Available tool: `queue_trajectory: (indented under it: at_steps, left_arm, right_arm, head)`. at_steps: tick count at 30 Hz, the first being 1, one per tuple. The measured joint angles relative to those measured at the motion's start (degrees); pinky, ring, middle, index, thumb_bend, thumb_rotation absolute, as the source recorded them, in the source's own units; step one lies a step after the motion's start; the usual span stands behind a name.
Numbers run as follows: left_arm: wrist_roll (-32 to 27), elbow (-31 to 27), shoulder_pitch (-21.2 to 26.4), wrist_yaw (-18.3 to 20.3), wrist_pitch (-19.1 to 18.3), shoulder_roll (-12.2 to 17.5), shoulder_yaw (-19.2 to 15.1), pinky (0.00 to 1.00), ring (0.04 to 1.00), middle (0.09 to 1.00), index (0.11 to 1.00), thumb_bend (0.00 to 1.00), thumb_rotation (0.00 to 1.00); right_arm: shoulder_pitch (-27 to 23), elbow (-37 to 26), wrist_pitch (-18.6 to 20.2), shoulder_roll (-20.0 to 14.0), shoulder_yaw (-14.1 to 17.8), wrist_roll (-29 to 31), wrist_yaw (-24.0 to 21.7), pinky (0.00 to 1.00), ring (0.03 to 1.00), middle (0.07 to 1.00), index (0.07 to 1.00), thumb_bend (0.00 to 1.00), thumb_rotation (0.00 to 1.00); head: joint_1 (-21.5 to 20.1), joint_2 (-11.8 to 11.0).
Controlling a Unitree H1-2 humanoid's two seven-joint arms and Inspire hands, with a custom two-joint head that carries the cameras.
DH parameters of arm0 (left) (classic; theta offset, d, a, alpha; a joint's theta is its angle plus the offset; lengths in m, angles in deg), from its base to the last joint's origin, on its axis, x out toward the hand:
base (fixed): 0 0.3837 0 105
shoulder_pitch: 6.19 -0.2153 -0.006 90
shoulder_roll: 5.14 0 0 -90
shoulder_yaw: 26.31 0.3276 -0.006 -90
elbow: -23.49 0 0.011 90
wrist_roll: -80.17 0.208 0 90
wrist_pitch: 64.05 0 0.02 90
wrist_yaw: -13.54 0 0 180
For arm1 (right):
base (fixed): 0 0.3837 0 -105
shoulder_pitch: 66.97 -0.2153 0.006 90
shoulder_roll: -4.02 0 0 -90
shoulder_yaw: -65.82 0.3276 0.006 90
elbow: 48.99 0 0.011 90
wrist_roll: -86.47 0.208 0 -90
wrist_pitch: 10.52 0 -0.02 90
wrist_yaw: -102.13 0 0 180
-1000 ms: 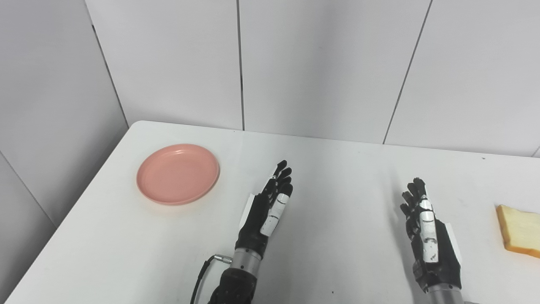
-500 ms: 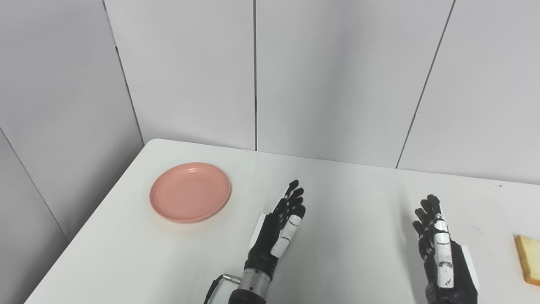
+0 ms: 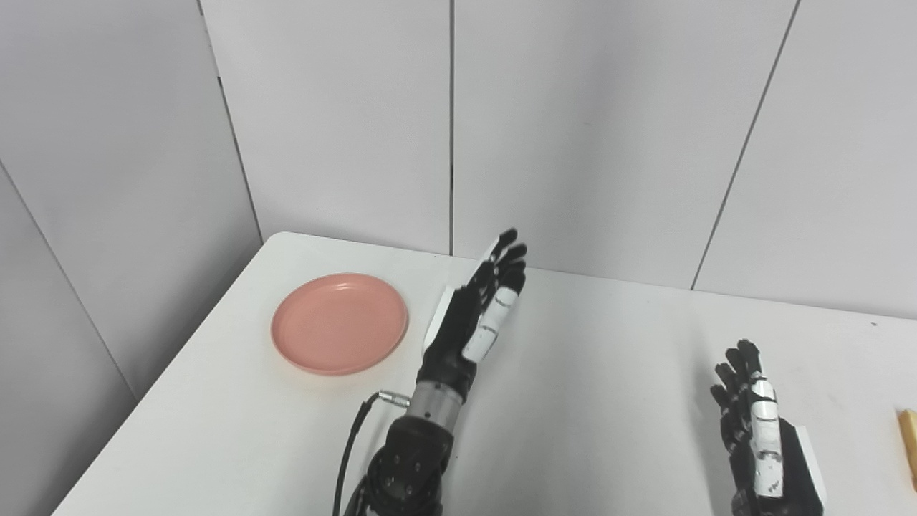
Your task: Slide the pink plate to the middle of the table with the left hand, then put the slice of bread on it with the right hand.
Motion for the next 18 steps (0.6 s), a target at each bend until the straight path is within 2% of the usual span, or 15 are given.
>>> queue_trajectory:
  at_steps: [4,8,13,15,18]
  left_arm:
    - [-2.94,-3.38,1.06,1.11,-3.53,1.18,-1.94,0.96,0.942,0.948,0.956,0.77,0.9]
    - [-5.48,-5.04,3.15,1.68,-3.98,4.03,-4.24,0.98,0.956,0.964,0.962,0.73,0.9]
    - [-6.86,-5.79,5.43,1.31,-4.97,6.74,-7.23,0.97,0.944,0.948,0.947,0.72,0.92]
    - [-7.86,-6.92,5.81,1.0,-6.17,7.37,-8.92,0.96,0.925,0.935,0.938,0.74,0.9]
    - [-7.88,-7.32,6.71,0.21,-6.9,8.53,-11.11,0.95,0.93,0.928,0.938,0.77,0.95]
  right_arm:
    - [0.01,-0.06,0.01,0.22,-0.04,-0.17,0.0,1.0,1.0,1.0,1.0,0.62,1.0]
    - [0.02,-0.11,0.04,0.24,-0.03,0.22,-0.03,1.0,1.0,1.0,1.0,0.6,1.0]
    - [0.01,-0.49,0.43,0.22,0.0,0.77,-0.03,1.0,1.0,1.0,1.0,0.59,1.0]
    - [0.02,-0.8,0.81,0.24,-0.01,0.88,-0.01,1.0,1.0,1.0,1.0,0.59,1.0]
    - [0.01,-2.05,1.6,0.42,0.03,0.83,0.27,1.0,1.0,1.0,1.0,0.61,1.0]
  head:
    - [0.09,0.09]
    - [0.79,0.53]
    - [1.58,0.7]
    - [2.1,0.79]
    - [2.29,1.05]
